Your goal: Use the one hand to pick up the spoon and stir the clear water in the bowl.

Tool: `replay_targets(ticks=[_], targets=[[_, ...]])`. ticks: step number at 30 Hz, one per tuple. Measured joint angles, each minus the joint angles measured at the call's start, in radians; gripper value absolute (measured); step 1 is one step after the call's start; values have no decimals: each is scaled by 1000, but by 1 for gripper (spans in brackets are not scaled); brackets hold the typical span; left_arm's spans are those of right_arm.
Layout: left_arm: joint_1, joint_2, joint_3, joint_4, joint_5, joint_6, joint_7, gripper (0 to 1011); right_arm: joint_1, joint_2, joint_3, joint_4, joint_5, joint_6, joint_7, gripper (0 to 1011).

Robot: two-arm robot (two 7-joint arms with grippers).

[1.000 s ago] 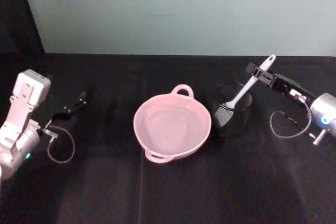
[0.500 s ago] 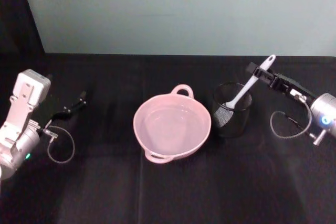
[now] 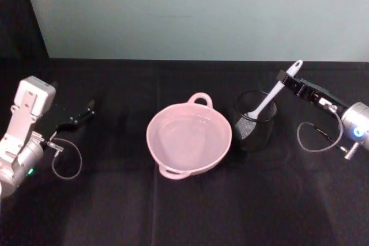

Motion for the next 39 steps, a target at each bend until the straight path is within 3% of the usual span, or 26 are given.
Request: replay_targets(ticks=[5, 10, 20, 22, 23, 25, 33, 39], targets=[[0, 0, 0, 0, 0, 0, 0, 1011, -1, 0, 1, -1, -1, 0, 0, 224], [0, 0, 0, 0, 0, 0, 0, 1011, -1, 0, 1, -1, -1, 0, 0, 117], [0, 0, 0, 0, 0, 0, 0, 1011, -3, 6, -3, -9, -9, -9, 1, 117], [0, 0, 0, 0, 0, 0, 0, 1011, -11, 49, -24, -68, -60, -55, 15, 117], [0, 0, 0, 0, 0, 0, 0, 1011, -11, 49, -24, -68, -60, -55, 15, 117], [0, 0, 0, 0, 0, 0, 0, 1011, -15, 87, -35, -120, -99, -72, 20, 117], [0, 0, 0, 0, 0, 0, 0, 1011, -18, 218, -39, -305, -198, -66, 48, 117], [0, 0, 0, 0, 0, 0, 0, 1011, 14, 278, -38, -389, -244, -50, 95, 117]])
